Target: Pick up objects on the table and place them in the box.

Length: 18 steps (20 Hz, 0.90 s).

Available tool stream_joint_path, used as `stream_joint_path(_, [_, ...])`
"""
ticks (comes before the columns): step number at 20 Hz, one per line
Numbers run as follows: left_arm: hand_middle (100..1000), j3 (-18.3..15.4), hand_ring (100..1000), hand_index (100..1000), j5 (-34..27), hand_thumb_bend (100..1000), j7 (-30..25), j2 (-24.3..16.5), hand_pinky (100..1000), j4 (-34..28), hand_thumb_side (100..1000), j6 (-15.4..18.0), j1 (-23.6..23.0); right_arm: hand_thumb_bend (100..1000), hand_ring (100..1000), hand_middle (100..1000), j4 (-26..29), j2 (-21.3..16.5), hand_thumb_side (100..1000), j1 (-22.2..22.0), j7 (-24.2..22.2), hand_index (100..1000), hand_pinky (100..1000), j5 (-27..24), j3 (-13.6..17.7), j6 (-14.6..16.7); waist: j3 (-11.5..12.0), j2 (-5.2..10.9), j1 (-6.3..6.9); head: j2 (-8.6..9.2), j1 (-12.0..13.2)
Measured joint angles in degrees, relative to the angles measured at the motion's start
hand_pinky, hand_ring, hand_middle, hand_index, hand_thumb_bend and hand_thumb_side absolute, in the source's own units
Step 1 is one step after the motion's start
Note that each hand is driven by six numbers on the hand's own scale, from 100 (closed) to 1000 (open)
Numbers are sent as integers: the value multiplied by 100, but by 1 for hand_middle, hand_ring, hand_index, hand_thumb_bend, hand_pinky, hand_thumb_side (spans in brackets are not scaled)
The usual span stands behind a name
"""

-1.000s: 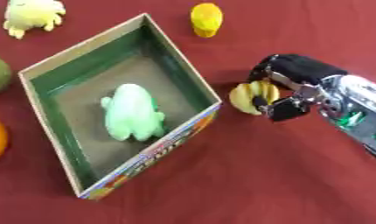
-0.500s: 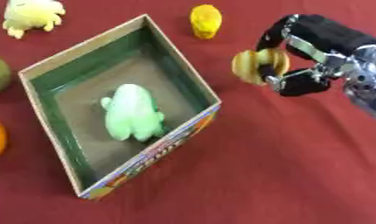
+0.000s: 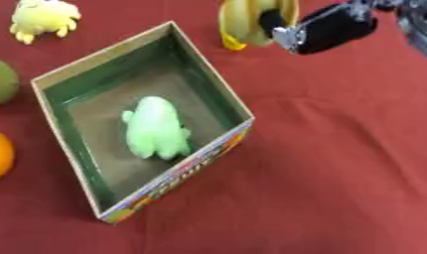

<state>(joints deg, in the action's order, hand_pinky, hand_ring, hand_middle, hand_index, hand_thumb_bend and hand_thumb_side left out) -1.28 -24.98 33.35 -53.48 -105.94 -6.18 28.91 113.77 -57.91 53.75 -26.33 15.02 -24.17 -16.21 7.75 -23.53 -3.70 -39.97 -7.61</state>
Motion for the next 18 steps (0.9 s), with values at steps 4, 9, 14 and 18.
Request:
stream_joint_path(4, [658, 4, 740, 815, 16, 128, 14, 0, 733, 0, 815, -39, 62, 100, 747, 590, -43, 762, 100, 787, -577, 652, 841, 93, -450, -198, 85, 43, -5, -7, -86])
stream_joint_path(9, [654, 38, 736, 813, 22, 130, 16, 2, 730, 0, 814, -68, 159, 100, 751, 595, -589, 1554, 100, 1276, -895, 658, 842, 346, -888, -214, 193, 44, -33, -12, -192])
stream_joint_path(14, [654, 66, 736, 814, 22, 131, 12, 17, 731, 3, 817, -81, 268, 100, 806, 695, -1233, 2071, 100, 1433, -974, 749, 857, 610, -1173, 3, 259, 1, -54, -16, -257])
stream_joint_path(18, [654, 73, 736, 815, 21, 130, 3, 56, 731, 8, 817, -88, 299, 100, 888, 816, -1618, 2286, 264, 1427, -1053, 863, 885, 936, -1287, 303, 284, -28, -59, -2, -261])
